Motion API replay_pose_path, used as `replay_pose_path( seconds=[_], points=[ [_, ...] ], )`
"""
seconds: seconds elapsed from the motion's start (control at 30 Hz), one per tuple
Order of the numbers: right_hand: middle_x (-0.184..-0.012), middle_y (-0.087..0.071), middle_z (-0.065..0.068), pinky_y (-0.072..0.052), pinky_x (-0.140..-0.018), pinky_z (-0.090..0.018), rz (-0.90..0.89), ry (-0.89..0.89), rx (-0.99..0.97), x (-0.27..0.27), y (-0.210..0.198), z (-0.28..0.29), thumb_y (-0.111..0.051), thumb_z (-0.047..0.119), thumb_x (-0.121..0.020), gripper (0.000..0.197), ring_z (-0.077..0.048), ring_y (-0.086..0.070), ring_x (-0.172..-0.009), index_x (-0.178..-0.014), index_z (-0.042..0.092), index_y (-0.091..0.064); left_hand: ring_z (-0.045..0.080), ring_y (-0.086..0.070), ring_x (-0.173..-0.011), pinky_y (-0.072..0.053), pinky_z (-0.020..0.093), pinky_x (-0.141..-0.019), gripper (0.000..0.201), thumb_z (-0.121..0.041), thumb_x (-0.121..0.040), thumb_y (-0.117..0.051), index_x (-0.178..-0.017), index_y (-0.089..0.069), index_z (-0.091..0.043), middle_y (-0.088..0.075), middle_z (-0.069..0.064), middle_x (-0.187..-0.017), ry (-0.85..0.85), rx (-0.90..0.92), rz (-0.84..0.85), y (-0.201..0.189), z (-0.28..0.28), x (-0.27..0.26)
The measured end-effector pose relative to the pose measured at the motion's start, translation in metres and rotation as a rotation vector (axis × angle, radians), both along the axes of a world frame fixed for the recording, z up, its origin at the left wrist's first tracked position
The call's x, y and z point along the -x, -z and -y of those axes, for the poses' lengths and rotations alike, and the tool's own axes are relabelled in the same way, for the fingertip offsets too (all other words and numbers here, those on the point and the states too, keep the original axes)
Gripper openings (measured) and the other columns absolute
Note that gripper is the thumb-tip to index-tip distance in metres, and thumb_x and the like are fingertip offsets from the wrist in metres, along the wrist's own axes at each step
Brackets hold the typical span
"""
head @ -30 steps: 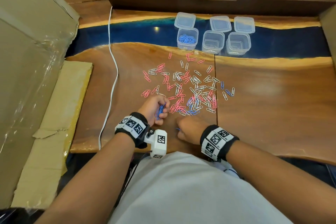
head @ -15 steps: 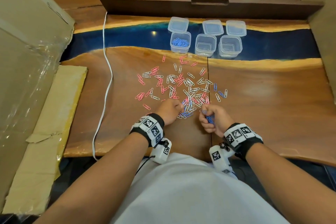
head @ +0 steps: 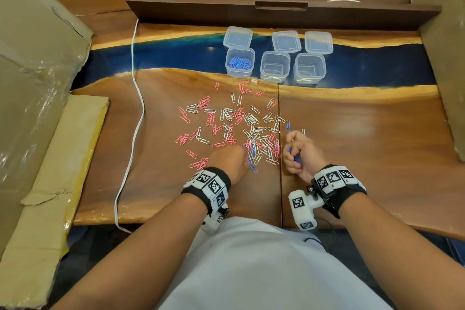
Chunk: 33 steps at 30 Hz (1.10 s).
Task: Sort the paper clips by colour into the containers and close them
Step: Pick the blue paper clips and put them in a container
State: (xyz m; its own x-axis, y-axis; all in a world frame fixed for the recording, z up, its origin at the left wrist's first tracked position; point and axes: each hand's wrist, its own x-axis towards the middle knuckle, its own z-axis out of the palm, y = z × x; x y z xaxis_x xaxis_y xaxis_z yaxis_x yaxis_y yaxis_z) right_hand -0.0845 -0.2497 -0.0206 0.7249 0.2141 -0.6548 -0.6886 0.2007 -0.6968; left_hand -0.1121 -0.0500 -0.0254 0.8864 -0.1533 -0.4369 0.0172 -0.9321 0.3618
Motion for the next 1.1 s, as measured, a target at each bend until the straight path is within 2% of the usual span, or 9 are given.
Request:
replay_pose_path(
  seconds=[0.07,0.17,0.27,0.37,0.5,0.67,0.9,1.03,1.1],
  points=[
    [-0.052,-0.043,-0.009,-0.013,-0.041,-0.015,0.029,-0.01,0.06,-0.011,-0.002,0.005,-0.023,-0.009,-0.064,0.043,-0.012,-0.025,-0.033,-0.088,0.006,-0.055,0.026,-0.059,-0.073,-0.047,0.031,-0.063,0.015,-0.018,-0.088,-0.052,-0.074,-0.058,-0.018,-0.064,0.005,-0.077,-0.1,0.182,-0.056,-0.003,-0.002,-0.004],
    [-0.06,-0.048,-0.008,-0.02,-0.035,-0.014,0.012,0.028,0.068,-0.028,-0.003,0.015,-0.027,-0.003,-0.071,0.033,-0.012,-0.031,-0.037,-0.083,0.0,-0.058,0.019,-0.051,-0.063,-0.041,0.028,-0.055,0.018,-0.014,-0.09,-0.051,-0.072,-0.053,-0.019,-0.055,0.001,-0.07,-0.443,0.541,-0.201,-0.011,-0.01,-0.013],
    [-0.061,-0.044,-0.005,-0.022,-0.032,-0.015,-0.029,0.089,0.113,-0.046,0.002,0.023,-0.041,0.016,-0.083,0.021,-0.011,-0.032,-0.037,-0.064,0.01,-0.049,0.011,-0.024,-0.042,-0.018,0.014,-0.045,0.024,-0.011,-0.085,-0.041,-0.063,-0.04,-0.021,-0.032,-0.004,-0.056,-0.847,0.85,-0.409,-0.016,-0.023,-0.018],
    [-0.055,-0.037,0.0,-0.02,-0.035,-0.018,-0.016,0.025,0.431,-0.061,0.0,0.02,-0.055,0.038,-0.088,0.036,-0.011,-0.027,-0.038,-0.06,0.018,-0.044,0.009,-0.02,-0.042,-0.014,0.012,-0.045,0.022,-0.01,-0.081,-0.031,-0.063,-0.04,-0.018,-0.029,-0.003,-0.056,-0.915,1.102,-0.517,-0.015,-0.034,-0.018],
    [-0.064,-0.062,-0.01,-0.046,-0.053,-0.028,0.26,-0.224,0.992,-0.07,-0.003,0.004,-0.069,0.033,-0.086,0.034,-0.018,-0.051,-0.056,-0.073,0.002,-0.066,0.01,-0.025,-0.041,-0.017,0.014,-0.043,0.021,-0.01,-0.081,-0.031,-0.066,-0.044,-0.016,-0.035,-0.002,-0.057,-0.96,1.193,-0.584,-0.014,-0.04,-0.023],
    [-0.081,-0.07,-0.017,-0.054,-0.071,-0.035,0.258,-0.481,1.209,-0.082,-0.005,-0.008,-0.066,0.017,-0.087,0.02,-0.028,-0.064,-0.076,-0.075,0.002,-0.069,0.011,-0.03,-0.043,-0.021,0.016,-0.04,0.02,-0.019,-0.086,-0.04,-0.067,-0.046,-0.016,-0.039,-0.003,-0.06,-1.133,1.236,-0.679,-0.018,-0.048,-0.046],
    [-0.05,-0.046,-0.004,-0.039,-0.049,-0.026,0.218,-0.582,1.183,-0.089,-0.005,-0.013,-0.063,0.01,-0.085,0.039,-0.019,-0.046,-0.049,-0.05,0.012,-0.047,0.008,-0.028,-0.043,-0.018,0.017,-0.042,0.022,-0.022,-0.089,-0.043,-0.069,-0.047,-0.017,-0.04,-0.005,-0.062,-1.131,1.255,-0.683,-0.027,-0.052,-0.073],
    [-0.053,-0.046,-0.002,-0.036,-0.052,-0.028,0.237,-0.631,1.154,-0.091,-0.017,-0.013,-0.051,0.019,-0.092,0.039,-0.022,-0.047,-0.054,-0.054,0.015,-0.046,0.01,-0.033,-0.043,-0.022,0.019,-0.041,0.025,-0.022,-0.092,-0.042,-0.069,-0.046,-0.016,-0.041,-0.003,-0.061,-1.15,1.329,-0.725,-0.028,-0.055,-0.086],
    [-0.06,-0.043,0.001,-0.033,-0.051,-0.027,0.188,-0.467,0.943,-0.098,-0.029,-0.018,-0.04,0.016,-0.095,0.033,-0.016,-0.043,-0.054,-0.063,0.018,-0.044,0.012,-0.039,-0.045,-0.03,0.02,-0.043,0.025,-0.021,-0.093,-0.041,-0.07,-0.048,-0.014,-0.042,-0.001,-0.063,-1.185,1.415,-0.734,-0.032,-0.056,-0.096]
  ],
)
